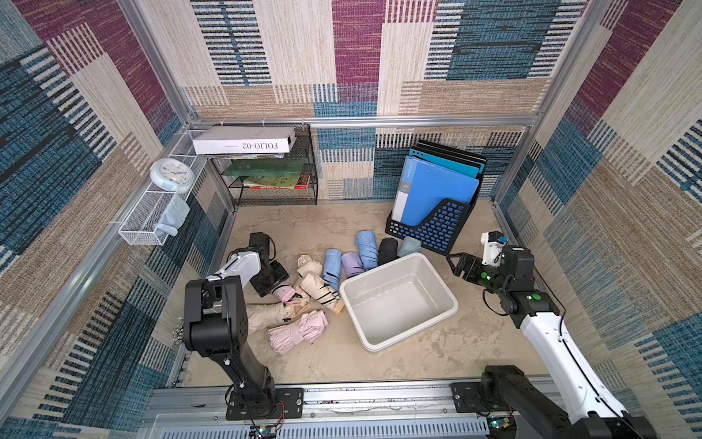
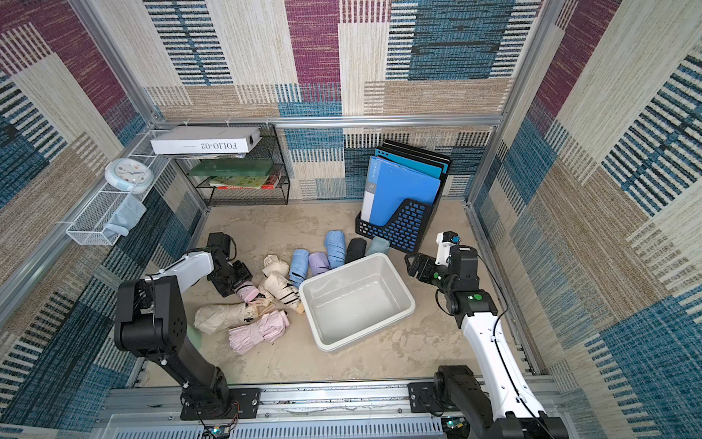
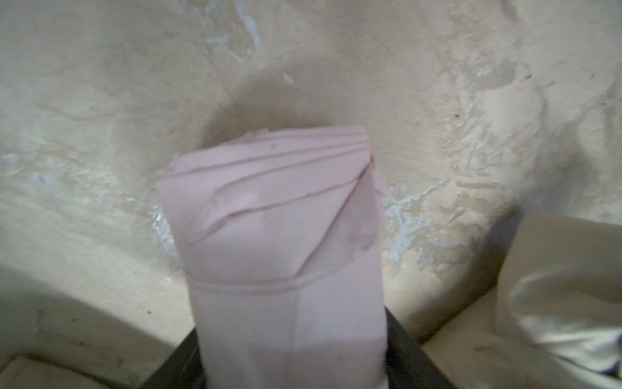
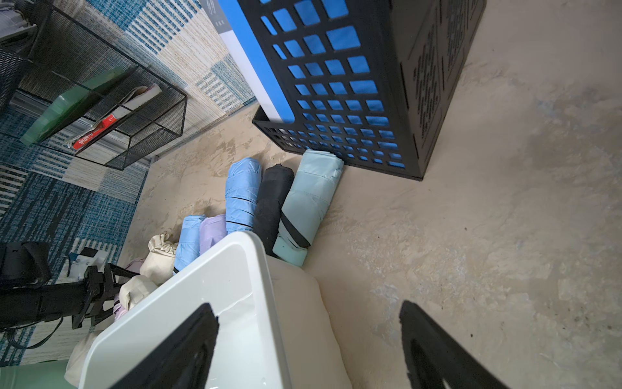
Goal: Put the umbrella into the storage box
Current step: Pick up the umbrella from the center of the board.
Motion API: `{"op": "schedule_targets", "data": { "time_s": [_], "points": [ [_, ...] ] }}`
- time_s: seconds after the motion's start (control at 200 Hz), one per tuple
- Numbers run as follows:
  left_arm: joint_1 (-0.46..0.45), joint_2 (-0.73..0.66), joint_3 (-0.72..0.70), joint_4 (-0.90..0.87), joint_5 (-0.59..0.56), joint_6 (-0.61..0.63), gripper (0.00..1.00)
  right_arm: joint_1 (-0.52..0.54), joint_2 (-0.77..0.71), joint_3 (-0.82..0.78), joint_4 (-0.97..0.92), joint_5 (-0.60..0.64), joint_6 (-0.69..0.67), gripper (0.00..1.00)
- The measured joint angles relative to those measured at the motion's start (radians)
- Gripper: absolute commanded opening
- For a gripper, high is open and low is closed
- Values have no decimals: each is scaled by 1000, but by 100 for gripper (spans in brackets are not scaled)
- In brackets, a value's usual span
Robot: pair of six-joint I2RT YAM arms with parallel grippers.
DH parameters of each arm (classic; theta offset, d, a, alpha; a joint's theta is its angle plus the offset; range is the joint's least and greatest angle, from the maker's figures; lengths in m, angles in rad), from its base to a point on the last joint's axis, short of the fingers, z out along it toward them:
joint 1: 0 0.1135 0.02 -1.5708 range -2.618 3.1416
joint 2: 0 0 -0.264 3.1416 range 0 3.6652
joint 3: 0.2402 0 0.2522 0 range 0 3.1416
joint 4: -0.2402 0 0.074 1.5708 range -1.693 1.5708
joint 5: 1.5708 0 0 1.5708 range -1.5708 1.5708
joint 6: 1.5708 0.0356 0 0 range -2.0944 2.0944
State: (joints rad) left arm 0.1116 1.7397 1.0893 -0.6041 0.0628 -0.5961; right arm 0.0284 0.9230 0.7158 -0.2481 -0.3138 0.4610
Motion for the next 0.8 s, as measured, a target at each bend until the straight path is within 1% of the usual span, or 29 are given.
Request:
{"op": "schedule_targets", "data": {
  "time_s": [0.165, 0.21, 0.506, 0.571, 0.711, 0.801],
  "points": [
    [0, -7, 1, 6, 12, -7, 51, 3, -17, -6, 1, 11, 8, 87],
    [0, -18, -3, 6, 15, -6, 50, 4, -17, -6, 1, 14, 12, 87],
    [-9, -153, -6, -5, 45, -5, 41, 16, -19, 42, 0, 13, 13, 85],
    [-22, -188, 8, -26, 45, 2, 39, 22, -15, 51, 0, 13, 16, 84],
    [-55, -272, 44, -55, 43, 30, 39, 34, -5, 67, 0, 10, 29, 83],
    [-103, -323, 82, -66, 38, 67, 38, 43, 6, 95, -3, 12, 35, 82]
  ]
}}
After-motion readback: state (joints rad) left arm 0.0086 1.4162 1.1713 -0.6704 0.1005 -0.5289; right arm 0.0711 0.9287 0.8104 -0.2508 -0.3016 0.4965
